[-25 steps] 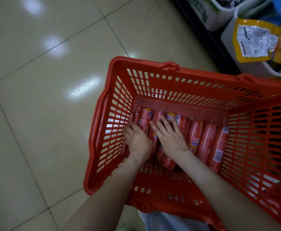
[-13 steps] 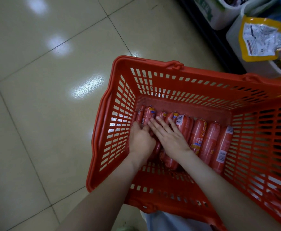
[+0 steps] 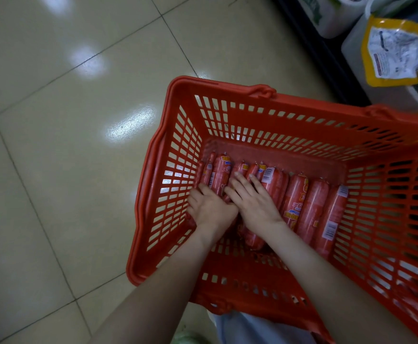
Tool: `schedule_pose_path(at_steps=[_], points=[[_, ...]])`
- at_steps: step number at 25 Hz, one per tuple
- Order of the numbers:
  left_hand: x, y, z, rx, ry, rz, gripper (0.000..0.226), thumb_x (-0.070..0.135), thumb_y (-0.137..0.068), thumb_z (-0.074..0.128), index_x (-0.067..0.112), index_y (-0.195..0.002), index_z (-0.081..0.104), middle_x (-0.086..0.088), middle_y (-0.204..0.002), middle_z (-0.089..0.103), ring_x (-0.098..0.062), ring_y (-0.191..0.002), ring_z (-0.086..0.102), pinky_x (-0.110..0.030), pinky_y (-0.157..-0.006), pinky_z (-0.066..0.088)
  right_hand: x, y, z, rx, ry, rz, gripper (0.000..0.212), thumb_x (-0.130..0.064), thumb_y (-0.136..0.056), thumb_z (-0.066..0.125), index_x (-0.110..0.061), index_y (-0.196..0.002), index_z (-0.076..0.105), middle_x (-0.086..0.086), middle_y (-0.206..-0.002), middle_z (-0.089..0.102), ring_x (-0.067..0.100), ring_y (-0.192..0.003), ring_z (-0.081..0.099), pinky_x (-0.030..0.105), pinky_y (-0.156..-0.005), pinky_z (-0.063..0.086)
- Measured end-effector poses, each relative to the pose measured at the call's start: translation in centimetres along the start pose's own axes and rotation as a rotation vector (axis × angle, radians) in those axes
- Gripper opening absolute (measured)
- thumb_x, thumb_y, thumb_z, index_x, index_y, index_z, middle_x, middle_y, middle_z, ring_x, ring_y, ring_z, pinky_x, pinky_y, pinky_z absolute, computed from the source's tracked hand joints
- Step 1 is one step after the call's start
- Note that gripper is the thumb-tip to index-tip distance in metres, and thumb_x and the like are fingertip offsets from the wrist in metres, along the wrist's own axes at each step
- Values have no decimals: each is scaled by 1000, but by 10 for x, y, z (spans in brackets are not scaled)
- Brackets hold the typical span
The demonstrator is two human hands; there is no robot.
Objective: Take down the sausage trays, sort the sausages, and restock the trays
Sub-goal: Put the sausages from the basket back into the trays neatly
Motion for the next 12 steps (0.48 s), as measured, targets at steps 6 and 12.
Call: schedule_pose_path(at_steps=[6,12], points=[[-5,-9,1,15,166,-17,92,37,-77,63,0,-144,12,-22,-145,23,-37,-136,22,-43,-115,18,1,-2,5,-45,46,-11,62,-18,-68,57,-7,-129,57,13,-139,51,31,-133,42,48,-110,21],[0,-6,-5,6,36,50,66,33,-80,58,6,-136,35,-17,-141,26,-33,-132,24,-44,-113,21,2,-1,5,-11,98,30,83,-17,-74,49,-11,-149,15,8,-155,27,25,-143,19,45,-115,15]])
Point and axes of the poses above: each hand's wrist, its own y-axis away from the middle knuckle, its own z-axis out of the palm, x = y × z, the point moved 4 cm from there along -y, towards the middle knuckle
